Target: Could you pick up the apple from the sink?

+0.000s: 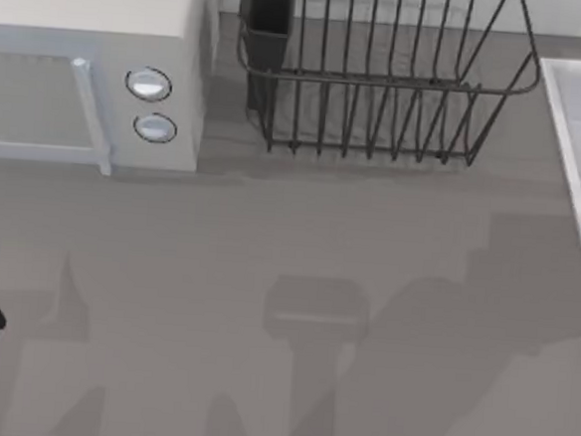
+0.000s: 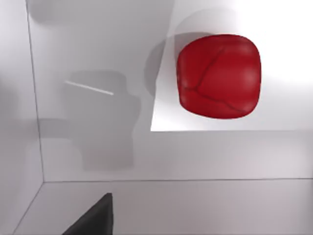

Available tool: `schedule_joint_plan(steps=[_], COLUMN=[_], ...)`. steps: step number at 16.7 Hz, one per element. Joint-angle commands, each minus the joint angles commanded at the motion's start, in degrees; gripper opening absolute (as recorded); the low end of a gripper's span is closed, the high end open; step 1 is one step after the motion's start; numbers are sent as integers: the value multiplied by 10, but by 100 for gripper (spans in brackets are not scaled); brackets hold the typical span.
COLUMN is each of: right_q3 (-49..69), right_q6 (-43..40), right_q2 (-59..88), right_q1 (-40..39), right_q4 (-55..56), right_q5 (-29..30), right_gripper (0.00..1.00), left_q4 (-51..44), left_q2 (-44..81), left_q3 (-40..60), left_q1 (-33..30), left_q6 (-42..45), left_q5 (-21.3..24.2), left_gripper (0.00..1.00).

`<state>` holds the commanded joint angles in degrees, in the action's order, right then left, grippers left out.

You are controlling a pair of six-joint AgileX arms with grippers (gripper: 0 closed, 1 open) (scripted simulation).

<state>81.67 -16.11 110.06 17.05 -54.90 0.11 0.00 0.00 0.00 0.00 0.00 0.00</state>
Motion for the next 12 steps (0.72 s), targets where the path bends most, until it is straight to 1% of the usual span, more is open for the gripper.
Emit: schedule_joint_plan(steps=[4,10,12], right_q3=[63,65,56], right_q6=[-13,-13,-13], right_q2=[83,89,104], right_q1=[13,11,11], right_q4=[-43,-43,-23], right_q5=[0,0,0], right_gripper=[100,100,100], left_q4=[0,0,0], left_q2=[0,0,0], left_q3=[0,0,0], left_q1=[0,0,0], left_q6=[0,0,0], left_q5=[0,0,0], left_gripper=[100,100,100])
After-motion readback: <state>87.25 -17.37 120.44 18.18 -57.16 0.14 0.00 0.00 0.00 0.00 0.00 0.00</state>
